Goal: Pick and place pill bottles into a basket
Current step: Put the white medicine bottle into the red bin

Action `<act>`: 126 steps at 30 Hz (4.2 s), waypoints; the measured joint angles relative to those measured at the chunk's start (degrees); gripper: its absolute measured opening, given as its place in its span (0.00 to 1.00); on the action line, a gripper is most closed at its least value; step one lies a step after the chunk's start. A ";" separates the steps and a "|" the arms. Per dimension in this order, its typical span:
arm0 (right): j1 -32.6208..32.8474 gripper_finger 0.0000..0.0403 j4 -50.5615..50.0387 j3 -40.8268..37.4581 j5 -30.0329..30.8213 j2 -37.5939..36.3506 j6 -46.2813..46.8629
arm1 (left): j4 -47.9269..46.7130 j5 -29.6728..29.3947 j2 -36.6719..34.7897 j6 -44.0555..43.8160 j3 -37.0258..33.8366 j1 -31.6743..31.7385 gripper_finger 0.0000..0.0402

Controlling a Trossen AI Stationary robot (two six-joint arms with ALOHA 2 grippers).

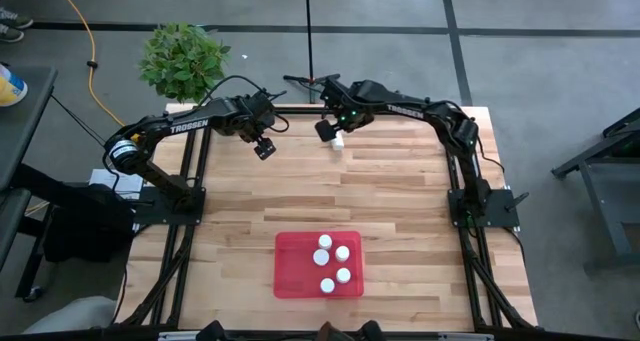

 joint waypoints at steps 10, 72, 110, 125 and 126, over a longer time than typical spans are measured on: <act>-0.09 0.85 -0.43 0.02 -5.44 5.78 1.37 | -0.85 0.00 0.00 -0.02 0.00 -0.01 0.81; -6.47 0.81 1.38 0.09 -19.25 8.41 2.65 | -0.76 0.00 0.00 -0.50 0.00 -0.01 0.81; -7.57 0.81 0.57 0.09 -20.26 8.58 3.34 | -0.76 0.00 0.00 -0.68 0.00 0.00 0.81; -8.70 0.80 -0.37 0.61 -30.08 15.29 1.17 | -0.81 0.00 0.00 -0.68 0.00 -0.01 0.81; -8.70 0.80 -0.68 1.21 -29.85 15.32 1.11 | -0.83 0.00 0.00 -0.68 0.00 -0.01 0.81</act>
